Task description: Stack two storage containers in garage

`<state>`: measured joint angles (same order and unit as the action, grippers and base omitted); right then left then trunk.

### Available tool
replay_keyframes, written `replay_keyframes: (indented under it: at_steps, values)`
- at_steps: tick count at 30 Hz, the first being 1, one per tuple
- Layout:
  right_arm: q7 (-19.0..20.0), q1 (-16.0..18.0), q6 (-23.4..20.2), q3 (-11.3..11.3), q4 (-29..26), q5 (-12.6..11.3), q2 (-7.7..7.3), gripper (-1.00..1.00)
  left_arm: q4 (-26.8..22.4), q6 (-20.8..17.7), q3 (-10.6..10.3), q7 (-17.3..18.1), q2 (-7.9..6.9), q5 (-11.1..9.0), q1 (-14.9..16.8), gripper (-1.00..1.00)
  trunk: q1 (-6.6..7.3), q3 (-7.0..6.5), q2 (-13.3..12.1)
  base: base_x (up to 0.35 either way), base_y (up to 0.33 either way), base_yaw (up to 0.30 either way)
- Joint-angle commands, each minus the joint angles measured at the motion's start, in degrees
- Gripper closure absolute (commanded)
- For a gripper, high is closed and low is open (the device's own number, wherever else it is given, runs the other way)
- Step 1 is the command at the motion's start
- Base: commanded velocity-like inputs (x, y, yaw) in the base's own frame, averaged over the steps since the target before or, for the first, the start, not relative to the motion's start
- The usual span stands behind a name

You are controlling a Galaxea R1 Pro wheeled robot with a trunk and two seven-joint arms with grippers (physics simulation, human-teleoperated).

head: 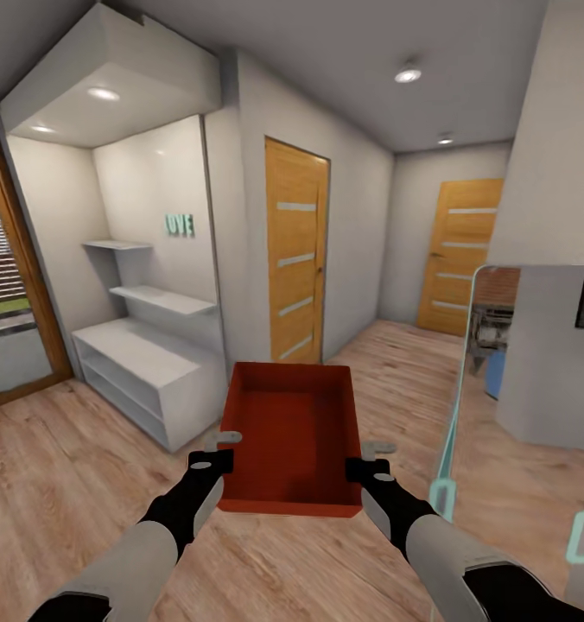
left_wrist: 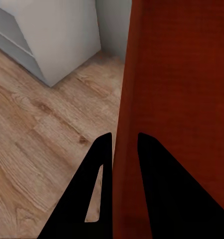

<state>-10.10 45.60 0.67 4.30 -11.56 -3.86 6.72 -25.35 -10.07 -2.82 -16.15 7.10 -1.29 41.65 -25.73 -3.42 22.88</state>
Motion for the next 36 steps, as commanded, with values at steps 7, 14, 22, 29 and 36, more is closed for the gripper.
replay_keyframes:
  at_steps: [7,14,22,29,36]
  values:
    - [-0.36,0.02,0.12,0.18,0.05,-0.09,-1.36,1.0,-0.23,-0.56,0.18,-0.81,-0.67,1.03,0.01,1.0,-0.05,0.02,0.04,0.324,0.079,-0.242]
    - [-0.36,0.02,0.19,0.18,0.05,-0.09,-1.36,1.0,-0.23,-0.56,0.18,-0.81,-0.67,1.03,0.01,1.0,-0.05,0.02,0.04,0.324,0.082,-0.124]
    - [-0.36,0.02,0.14,0.18,0.05,-0.09,-1.36,1.0,-0.23,-0.56,0.18,-0.81,-0.67,1.03,0.01,1.0,-0.05,0.02,0.04,0.324,0.082,-0.004]
    - [-0.36,0.02,0.2,0.18,0.05,-0.17,-1.36,1.0,-0.23,-0.56,0.18,-0.81,-0.67,1.03,0.01,1.0,-0.05,0.02,0.04,0.324,0.082,0.0]
    - [-0.44,0.02,0.21,0.18,0.05,-0.17,-1.29,1.0,-0.23,-0.56,0.18,-0.82,-0.67,1.03,0.01,1.0,-0.05,0.02,0.04,0.324,0.082,0.0]
